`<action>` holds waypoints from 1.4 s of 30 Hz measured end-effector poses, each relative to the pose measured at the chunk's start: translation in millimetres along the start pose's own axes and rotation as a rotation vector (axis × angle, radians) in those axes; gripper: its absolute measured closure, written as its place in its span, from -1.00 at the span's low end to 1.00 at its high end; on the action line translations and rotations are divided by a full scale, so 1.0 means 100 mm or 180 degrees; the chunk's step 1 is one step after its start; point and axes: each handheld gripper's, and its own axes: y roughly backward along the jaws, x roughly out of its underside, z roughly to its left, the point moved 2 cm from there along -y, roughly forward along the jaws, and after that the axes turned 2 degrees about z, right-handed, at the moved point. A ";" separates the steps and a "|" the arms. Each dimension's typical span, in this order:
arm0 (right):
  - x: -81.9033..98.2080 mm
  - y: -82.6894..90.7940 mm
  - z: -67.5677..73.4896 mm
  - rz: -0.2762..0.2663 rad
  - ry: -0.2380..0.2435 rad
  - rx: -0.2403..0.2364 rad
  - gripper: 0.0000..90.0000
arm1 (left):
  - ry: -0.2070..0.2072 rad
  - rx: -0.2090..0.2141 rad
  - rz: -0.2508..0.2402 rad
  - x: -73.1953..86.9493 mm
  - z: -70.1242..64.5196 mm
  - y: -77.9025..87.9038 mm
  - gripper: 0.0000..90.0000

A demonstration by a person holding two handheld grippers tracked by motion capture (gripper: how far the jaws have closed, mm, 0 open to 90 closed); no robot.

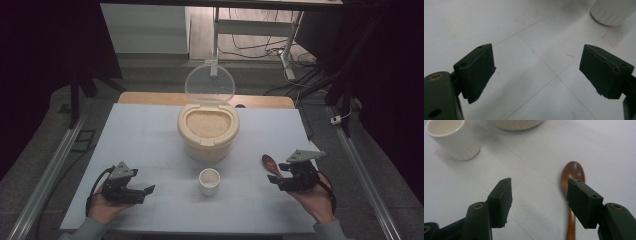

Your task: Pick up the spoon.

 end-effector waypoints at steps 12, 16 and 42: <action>0.04 0.02 -0.25 0.0545 -0.0267 0.0038 -0.13 | -0.0017 0.0020 0.0062 0.03 0.00 -0.04 -0.72; 0.15 -0.09 -0.32 0.0783 -0.0325 0.0061 -0.13 | -0.0036 0.0028 0.0088 0.03 -0.02 -0.05 -0.72; 0.38 -0.40 -0.39 0.1474 -0.0323 0.0151 0.50 | -0.0023 0.0021 0.0152 0.06 0.00 -0.09 -0.72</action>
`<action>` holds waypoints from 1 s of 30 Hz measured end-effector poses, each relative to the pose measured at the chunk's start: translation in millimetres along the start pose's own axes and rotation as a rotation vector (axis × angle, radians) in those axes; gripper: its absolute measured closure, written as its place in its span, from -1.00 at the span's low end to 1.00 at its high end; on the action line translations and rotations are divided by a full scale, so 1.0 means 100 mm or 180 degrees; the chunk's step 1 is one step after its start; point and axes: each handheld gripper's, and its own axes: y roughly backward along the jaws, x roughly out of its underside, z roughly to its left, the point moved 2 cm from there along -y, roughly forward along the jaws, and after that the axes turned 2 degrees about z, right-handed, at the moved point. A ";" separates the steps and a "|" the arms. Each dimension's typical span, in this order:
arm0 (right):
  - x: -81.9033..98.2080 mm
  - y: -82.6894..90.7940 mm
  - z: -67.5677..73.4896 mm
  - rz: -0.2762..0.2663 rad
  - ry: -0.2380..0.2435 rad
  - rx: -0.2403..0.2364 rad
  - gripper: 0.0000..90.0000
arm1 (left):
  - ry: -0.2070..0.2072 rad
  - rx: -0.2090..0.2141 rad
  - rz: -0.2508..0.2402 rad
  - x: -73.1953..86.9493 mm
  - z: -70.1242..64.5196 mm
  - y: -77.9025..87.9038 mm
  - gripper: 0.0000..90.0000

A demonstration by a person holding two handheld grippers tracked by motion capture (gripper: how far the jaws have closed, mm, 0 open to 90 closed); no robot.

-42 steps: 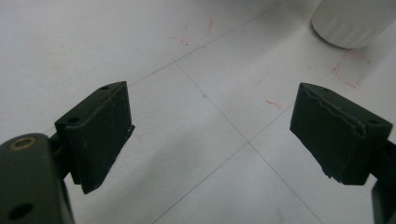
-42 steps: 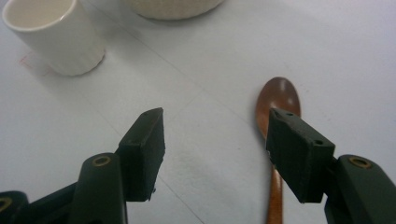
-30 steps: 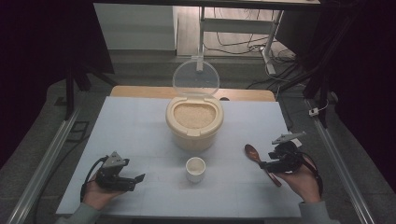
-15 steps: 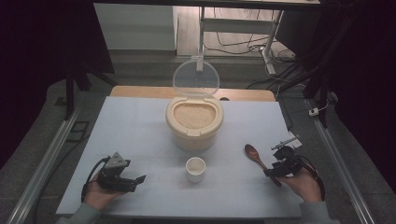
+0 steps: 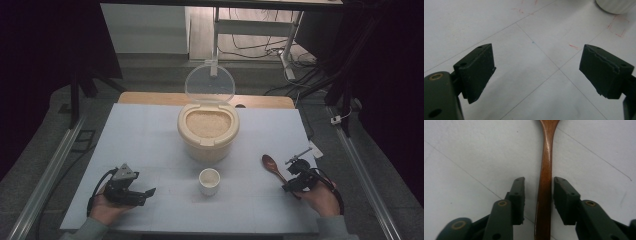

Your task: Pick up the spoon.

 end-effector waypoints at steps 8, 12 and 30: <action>-0.05 -0.02 0.04 0.0078 -0.0031 0.0091 0.74 | -0.0001 -0.0015 0.0005 0.00 0.00 -0.01 -0.72; -0.04 -0.02 0.03 0.0052 -0.0030 0.0077 0.75 | -0.0009 -0.0014 0.0016 0.01 0.00 -0.01 -0.72; -0.01 0.16 -0.04 -0.0393 -0.0079 -0.0177 0.76 | -0.0019 -0.0025 0.0041 0.02 0.01 -0.02 -0.72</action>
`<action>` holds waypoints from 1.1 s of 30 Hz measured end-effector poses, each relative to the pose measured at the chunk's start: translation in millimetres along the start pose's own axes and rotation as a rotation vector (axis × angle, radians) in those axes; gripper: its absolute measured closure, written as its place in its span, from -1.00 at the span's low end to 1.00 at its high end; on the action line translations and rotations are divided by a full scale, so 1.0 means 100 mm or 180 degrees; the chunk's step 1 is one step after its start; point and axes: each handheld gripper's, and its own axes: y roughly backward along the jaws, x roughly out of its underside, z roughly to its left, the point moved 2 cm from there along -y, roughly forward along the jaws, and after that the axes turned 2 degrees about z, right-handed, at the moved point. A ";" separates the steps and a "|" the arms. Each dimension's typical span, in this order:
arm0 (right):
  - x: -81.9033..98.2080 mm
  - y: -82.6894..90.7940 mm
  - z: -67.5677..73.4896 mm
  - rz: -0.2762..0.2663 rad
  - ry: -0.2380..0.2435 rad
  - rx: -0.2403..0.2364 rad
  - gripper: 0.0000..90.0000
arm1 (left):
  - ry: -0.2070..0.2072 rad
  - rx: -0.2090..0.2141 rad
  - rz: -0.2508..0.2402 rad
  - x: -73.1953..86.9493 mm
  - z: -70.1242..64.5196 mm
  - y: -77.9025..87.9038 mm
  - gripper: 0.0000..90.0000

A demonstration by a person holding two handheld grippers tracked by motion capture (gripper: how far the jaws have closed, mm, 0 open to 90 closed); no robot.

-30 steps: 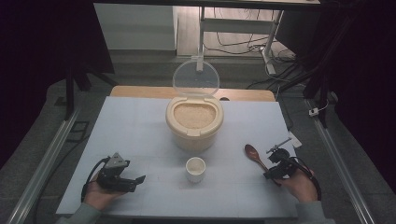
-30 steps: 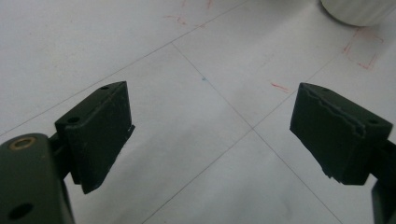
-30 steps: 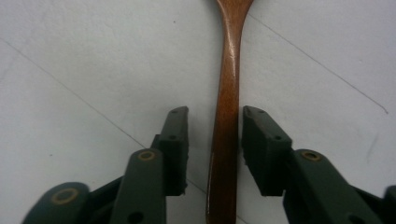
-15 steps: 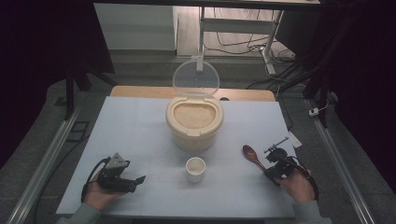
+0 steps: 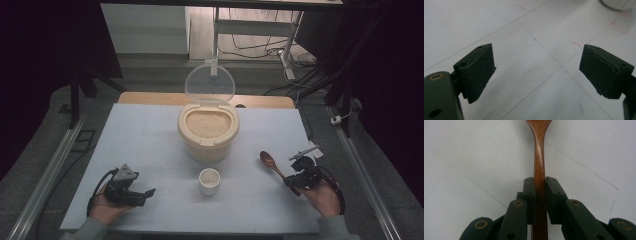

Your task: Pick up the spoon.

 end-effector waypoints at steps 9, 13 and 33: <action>-0.07 0.22 0.15 -0.0359 0.0248 -0.0190 0.76 | 0.0004 0.0002 -0.0003 0.00 0.00 0.00 -0.72; -0.13 0.30 0.28 -0.0511 0.0446 -0.0364 0.76 | -0.0004 0.0002 0.0009 -0.01 0.01 -0.01 -0.72; -0.29 0.35 0.73 -0.0644 0.1027 -0.0772 0.76 | -0.0004 0.0014 0.0009 -0.01 0.01 -0.01 -0.72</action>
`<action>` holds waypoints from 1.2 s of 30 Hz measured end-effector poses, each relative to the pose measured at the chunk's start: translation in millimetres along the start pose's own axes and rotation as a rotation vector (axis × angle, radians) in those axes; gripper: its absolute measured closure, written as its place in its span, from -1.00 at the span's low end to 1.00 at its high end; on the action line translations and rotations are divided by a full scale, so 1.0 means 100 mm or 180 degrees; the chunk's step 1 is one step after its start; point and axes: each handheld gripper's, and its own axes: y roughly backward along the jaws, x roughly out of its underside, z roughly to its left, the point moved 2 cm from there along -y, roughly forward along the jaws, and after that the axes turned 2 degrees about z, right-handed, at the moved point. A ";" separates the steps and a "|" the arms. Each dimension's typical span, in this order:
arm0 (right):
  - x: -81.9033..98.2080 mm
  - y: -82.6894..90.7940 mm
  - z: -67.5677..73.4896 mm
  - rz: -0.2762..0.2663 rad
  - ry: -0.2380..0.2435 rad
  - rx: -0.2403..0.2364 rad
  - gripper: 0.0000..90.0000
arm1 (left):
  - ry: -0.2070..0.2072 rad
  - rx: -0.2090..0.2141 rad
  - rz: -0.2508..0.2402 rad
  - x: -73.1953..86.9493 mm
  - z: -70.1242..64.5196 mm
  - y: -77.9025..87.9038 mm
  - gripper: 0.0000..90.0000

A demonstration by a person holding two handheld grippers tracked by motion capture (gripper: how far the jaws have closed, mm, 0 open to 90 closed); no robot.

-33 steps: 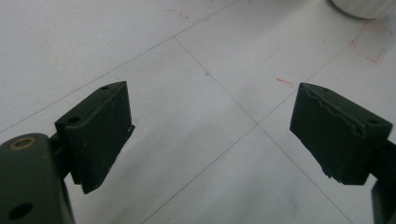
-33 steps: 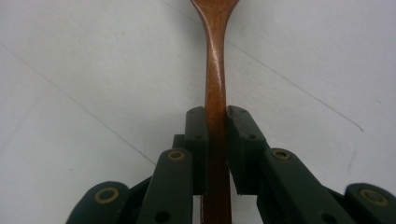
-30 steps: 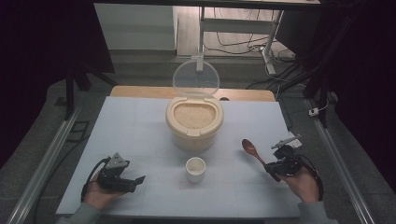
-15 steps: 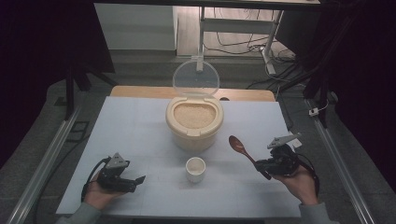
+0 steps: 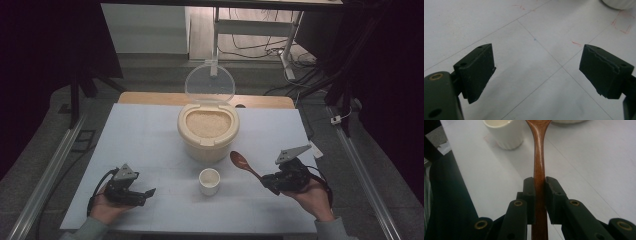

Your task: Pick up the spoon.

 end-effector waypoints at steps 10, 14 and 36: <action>-0.24 -0.11 0.20 -0.0002 0.0314 -0.0156 0.76 | 0.0032 0.0024 -0.0018 0.00 0.00 0.01 -0.72; -0.32 -0.15 0.24 0.0041 0.0390 -0.0195 0.76 | 0.0049 0.0050 -0.0020 0.00 0.00 0.01 -0.72; -0.67 -0.51 0.49 0.0160 0.0783 -0.0342 0.75 | 0.0026 0.0053 -0.0035 0.00 -0.01 0.02 -0.72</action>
